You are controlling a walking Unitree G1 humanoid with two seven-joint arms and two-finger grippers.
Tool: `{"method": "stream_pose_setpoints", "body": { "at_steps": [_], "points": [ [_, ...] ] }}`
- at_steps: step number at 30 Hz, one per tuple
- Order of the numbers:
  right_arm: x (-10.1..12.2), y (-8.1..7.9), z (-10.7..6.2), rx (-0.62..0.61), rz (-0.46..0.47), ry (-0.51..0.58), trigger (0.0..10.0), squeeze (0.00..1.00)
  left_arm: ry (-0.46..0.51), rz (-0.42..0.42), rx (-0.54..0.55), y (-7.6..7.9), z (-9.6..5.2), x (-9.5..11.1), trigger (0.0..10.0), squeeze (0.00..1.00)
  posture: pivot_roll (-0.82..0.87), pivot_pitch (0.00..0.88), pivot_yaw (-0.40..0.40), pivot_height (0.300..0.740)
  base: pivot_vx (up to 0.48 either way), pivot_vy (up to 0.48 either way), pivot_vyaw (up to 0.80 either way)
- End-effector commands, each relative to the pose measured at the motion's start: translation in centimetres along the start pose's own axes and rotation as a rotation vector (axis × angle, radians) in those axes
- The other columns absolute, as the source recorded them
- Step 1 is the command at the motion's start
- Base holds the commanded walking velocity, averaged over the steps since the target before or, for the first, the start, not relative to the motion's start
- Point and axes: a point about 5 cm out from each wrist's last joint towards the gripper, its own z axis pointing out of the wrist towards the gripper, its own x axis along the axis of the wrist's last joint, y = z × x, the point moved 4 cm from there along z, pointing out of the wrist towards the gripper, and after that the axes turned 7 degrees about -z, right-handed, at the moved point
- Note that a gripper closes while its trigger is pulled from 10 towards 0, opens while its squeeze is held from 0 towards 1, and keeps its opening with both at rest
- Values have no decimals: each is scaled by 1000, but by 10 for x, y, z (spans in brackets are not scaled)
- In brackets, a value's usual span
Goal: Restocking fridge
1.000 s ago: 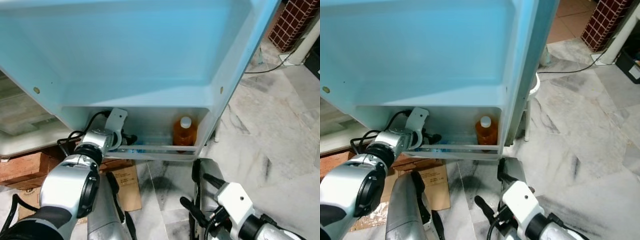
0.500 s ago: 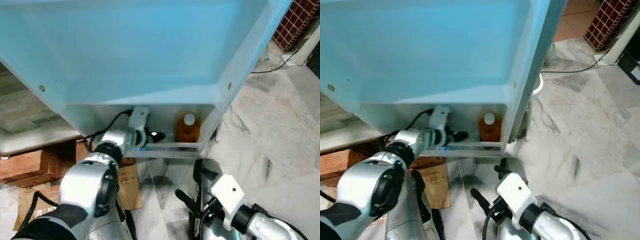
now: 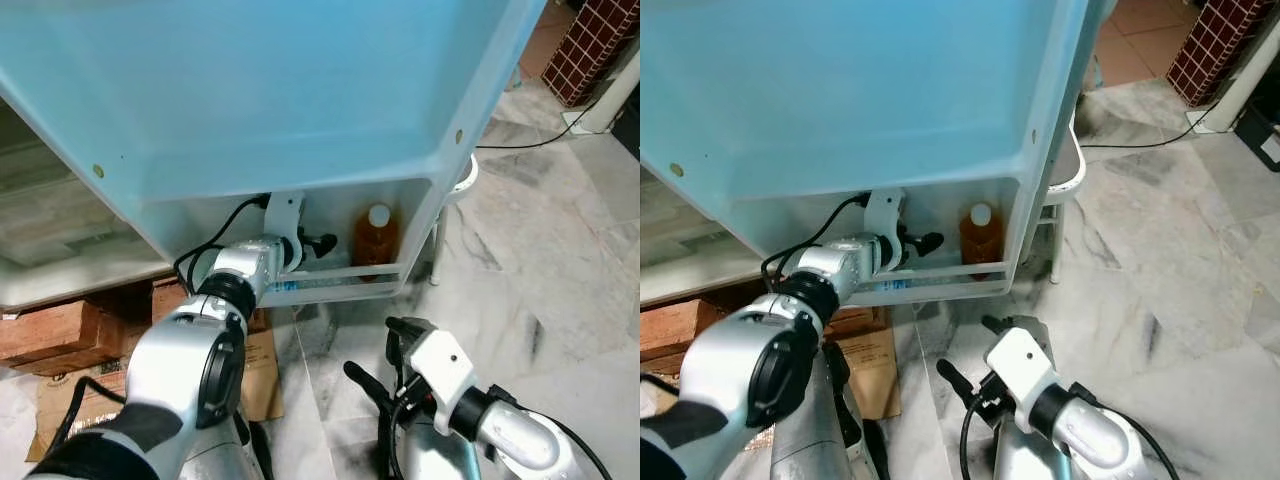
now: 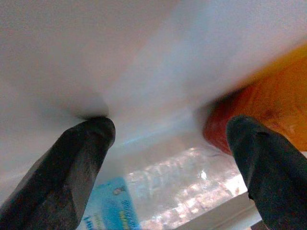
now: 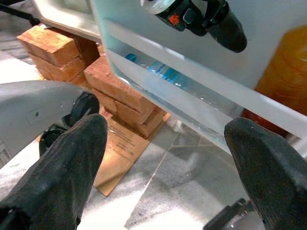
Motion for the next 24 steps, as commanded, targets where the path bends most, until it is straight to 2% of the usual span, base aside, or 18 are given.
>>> {"method": "stream_pose_setpoints", "body": {
  "at_steps": [1,7,8,9,12,15,17,24],
  "points": [
    [-3,-3,3,20,7,1,10000,0,175,58,110,-33,-17,29,10000,0,-123,95,55,493,0,0,0],
    [0,6,15,27,2,32,10000,0,281,77,128,-40,-47,-2,10000,0,-81,69,32,493,0,0,0],
    [0,8,18,31,-3,35,10000,0,301,94,138,-42,-52,-6,10000,0,-69,59,25,493,0,0,0],
    [1,10,21,35,-9,43,10000,0,343,148,155,-43,-64,-13,10000,0,-65,54,21,493,0,0,0],
    [1,15,25,35,-17,50,10000,0,380,161,151,-38,-76,-18,10000,0,-53,45,10,493,0,0,0],
    [1,20,27,27,-21,55,10000,0,421,199,123,-29,-90,-22,10000,0,-40,30,-4,493,0,0,0],
    [2,24,28,3,-6,66,10000,0,432,234,131,-28,-98,-28,10000,0,-37,23,-7,493,0,0,0],
    [2,24,28,3,-6,66,10000,0,432,234,131,-28,-98,-28,10000,0,-37,23,-7,493,0,0,0]
  ]
}}
